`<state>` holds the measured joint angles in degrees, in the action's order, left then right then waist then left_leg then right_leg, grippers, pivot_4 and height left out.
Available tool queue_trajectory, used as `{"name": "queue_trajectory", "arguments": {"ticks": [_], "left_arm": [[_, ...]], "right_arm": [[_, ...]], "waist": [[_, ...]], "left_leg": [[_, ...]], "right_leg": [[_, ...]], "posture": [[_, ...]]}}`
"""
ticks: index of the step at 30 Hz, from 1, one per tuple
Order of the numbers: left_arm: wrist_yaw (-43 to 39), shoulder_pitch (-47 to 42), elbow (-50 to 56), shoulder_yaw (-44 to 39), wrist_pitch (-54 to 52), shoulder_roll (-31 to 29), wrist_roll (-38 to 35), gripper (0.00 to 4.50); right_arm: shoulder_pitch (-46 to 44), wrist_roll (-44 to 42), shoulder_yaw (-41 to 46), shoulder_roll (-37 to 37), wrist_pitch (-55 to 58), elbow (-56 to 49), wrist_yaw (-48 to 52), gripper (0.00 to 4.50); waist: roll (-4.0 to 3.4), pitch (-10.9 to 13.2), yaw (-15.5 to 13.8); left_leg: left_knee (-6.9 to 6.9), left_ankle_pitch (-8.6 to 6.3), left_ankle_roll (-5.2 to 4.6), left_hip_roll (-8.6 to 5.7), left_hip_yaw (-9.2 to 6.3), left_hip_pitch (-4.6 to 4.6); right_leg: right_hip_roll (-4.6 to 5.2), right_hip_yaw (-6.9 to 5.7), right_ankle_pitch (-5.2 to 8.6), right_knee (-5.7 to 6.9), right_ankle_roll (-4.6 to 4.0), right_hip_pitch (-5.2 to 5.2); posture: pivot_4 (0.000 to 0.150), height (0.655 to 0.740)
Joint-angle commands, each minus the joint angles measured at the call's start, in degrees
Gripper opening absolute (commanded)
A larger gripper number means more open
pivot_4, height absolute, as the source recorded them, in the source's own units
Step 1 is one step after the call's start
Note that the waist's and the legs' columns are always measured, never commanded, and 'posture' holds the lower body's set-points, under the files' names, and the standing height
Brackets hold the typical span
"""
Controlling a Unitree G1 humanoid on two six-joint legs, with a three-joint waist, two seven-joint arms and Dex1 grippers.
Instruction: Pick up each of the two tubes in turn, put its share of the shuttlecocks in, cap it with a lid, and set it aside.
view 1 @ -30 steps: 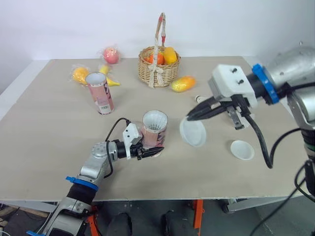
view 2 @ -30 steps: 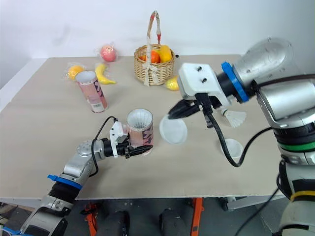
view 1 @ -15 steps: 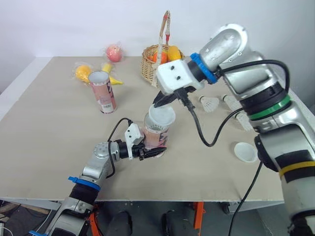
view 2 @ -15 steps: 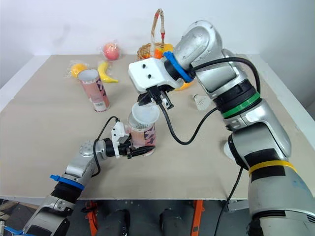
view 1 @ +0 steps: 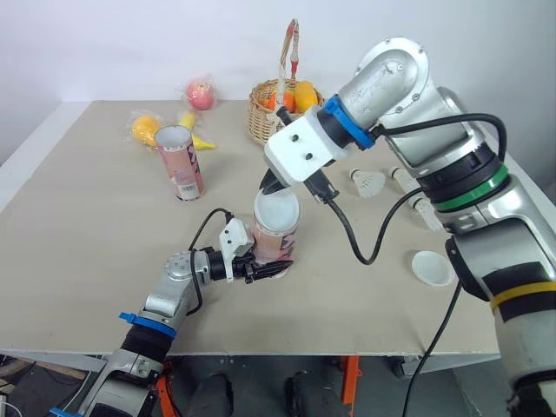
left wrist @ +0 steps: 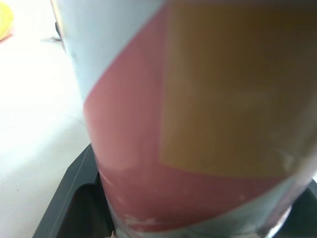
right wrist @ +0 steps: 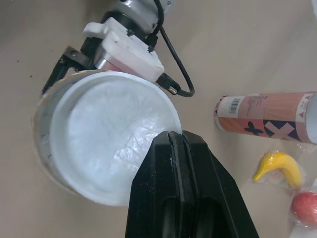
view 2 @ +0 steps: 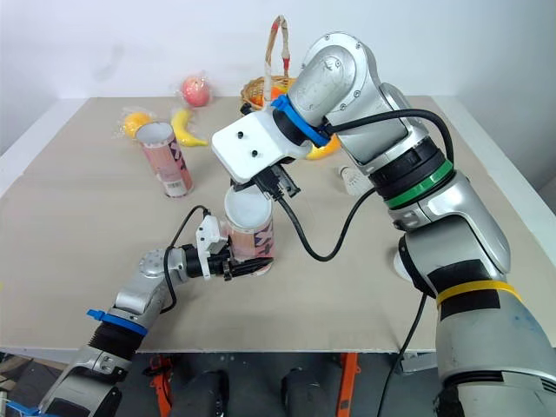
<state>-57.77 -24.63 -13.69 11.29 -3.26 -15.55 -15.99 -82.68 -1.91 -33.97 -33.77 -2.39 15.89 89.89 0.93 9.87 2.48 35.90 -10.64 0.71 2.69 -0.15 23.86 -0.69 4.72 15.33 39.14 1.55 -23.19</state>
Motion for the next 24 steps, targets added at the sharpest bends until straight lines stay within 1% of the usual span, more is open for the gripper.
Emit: {"name": "queue_trajectory", "arguments": {"ticks": [1, 4, 6, 9, 12, 19, 24], "left_arm": [[0.5, 1.4, -3.0, 0.6, -1.7, -1.0, 2.0, 2.92], [0.5, 1.2, -3.1, 0.5, -1.7, -0.9, 2.0, 2.92], [0.5, 1.2, -3.1, 0.5, -1.7, -0.8, 2.1, 2.92], [0.5, 1.3, -3.0, 0.4, -1.7, -0.6, 2.1, 2.92], [0.7, 1.6, -2.7, 0.5, -1.8, -0.5, 2.2, 2.92], [0.9, 2.5, -1.9, 0.5, -2.1, -0.6, 2.2, 2.92], [1.0, 2.6, -2.1, 0.4, -2.1, -0.4, 2.2, 2.92]], "right_arm": [[0.3, -0.1, -0.4, -1.0, -0.7, -1.5, 2.6, 0.11], [0.3, -0.5, -2.2, -2.0, -1.5, -1.6, 2.6, 0.11], [-0.5, 0.0, -2.4, -1.3, -2.0, 0.4, 2.6, 0.11], [-4.4, 3.1, -0.2, 1.7, -3.9, 9.6, 2.2, 0.11], [-6.5, 2.7, 0.7, 1.4, -5.7, 14.1, 2.6, 0.11], [-9.1, -8.5, -2.0, -5.5, -4.2, 11.3, 2.6, 0.11], [-8.7, -11.5, -5.2, -6.9, -3.4, 8.1, 2.6, 0.11]], "waist": [[0.0, 0.0, 0.0], [0.0, 0.0, 0.0], [0.0, 0.0, 0.0], [0.0, 0.0, 0.1], [0.0, 0.0, 0.0], [0.0, 0.0, 0.1], [-0.02, 0.0, 0.1]], "left_leg": [[0.0, 0.0, 0.0, 0.0, 0.0, -0.01], [0.01, 0.01, -0.01, 0.0, -0.01, -0.01], [0.01, 0.0, -0.01, -0.01, -0.01, -0.01], [0.02, 0.01, -0.01, 0.0, 0.02, -0.04], [0.03, 0.04, -0.04, 0.02, 0.01, -0.04], [-0.08, 0.03, -0.03, -0.01, 0.02, -0.02], [-0.11, 0.03, -0.03, 0.04, 0.02, -0.08]], "right_leg": [[0.0, -0.01, 0.0, 0.0, -0.01, 0.01], [0.0, -0.01, -0.02, 0.0, -0.01, 0.01], [0.01, -0.01, -0.01, 0.0, 0.01, 0.03], [0.02, 0.0, -0.03, 0.0, -0.01, 0.03], [0.01, -0.06, -0.09, 0.0, -0.07, 0.02], [0.03, 0.01, -0.02, 0.0, -0.12, -0.02], [-0.01, 0.0, -0.01, 0.0, -0.11, -0.01]], "posture": [[0.15, 0.74], [0.15, 0.74], [0.15, 0.74], [0.15, 0.74], [0.15, 0.74], [0.15, 0.74], [0.15, 0.74]]}}
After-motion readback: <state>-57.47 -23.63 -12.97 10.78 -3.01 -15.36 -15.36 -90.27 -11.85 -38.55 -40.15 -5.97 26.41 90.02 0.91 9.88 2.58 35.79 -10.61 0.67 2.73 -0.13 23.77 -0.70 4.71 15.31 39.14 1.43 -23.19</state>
